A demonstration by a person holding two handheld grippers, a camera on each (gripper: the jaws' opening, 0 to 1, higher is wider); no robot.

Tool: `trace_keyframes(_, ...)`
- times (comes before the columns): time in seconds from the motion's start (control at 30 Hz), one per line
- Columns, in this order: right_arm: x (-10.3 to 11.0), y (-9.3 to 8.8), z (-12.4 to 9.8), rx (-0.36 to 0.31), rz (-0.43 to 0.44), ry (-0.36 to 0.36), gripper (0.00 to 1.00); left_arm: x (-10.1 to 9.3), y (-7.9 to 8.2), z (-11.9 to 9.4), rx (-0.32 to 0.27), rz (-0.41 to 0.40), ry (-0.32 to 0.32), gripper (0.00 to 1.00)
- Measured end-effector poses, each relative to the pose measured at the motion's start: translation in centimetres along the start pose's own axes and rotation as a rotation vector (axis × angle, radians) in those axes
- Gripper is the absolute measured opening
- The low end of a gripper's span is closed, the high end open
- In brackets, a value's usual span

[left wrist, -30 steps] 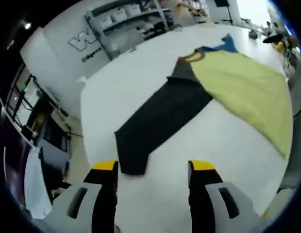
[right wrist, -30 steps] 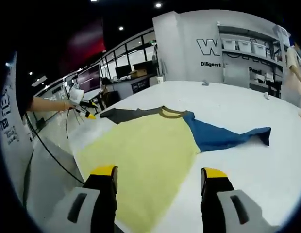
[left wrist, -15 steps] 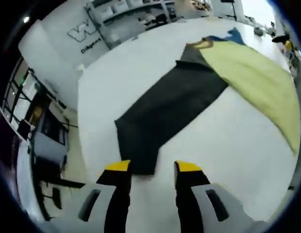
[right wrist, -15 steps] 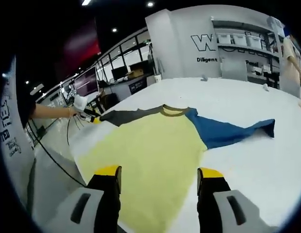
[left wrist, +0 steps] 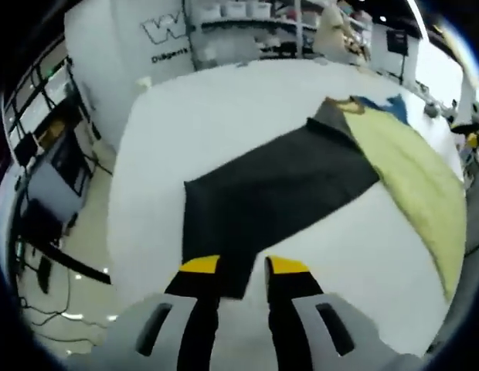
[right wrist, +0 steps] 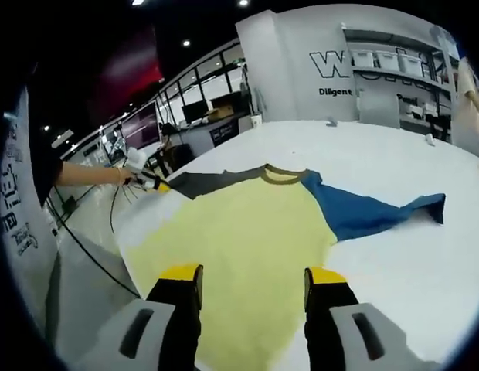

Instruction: Fold the garment on the visible template until the final outline fits inside the template.

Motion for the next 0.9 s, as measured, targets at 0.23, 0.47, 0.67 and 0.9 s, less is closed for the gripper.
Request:
trace_keyframes(0.23, 0.3, 0.9, 0.6, 0.008, -0.036, 0.025, 0.48, 2.0, -0.7, 2.0, 0.018, -0.163, -0.015, 0.03)
trace_keyframes(0.47, 0.0, 0.5, -0.1, -0.007, -0.005, 0.009, 0.47, 1.1, 0.7, 0.9, 0.065, -0.265, -0.028, 0.00)
trace_keyframes(0.67, 0.2, 1.1, -0.2, -0.047, 0.010, 0.028, 0.48, 2.4, 3.5, -1.9, -0.034, -0.450, -0.080, 0.00)
trace_keyframes(0.9, 0.4, 1.7, -0.2, -0.055, -0.003, 0.045, 0.49, 4.8, 6.3, -4.5, -0.209, -0.591, -0.087, 0.00)
Point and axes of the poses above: the point that each gripper's makers call its tool centre point, and the gripper's own axes: z roughly forward along the fingers, x roughly to its left, y roughly out of its top, the point moved 6 cm from there along -z, roughly backward along the fingers, and after that the axes turned 13 degrees about y, right-handed, at the moved point
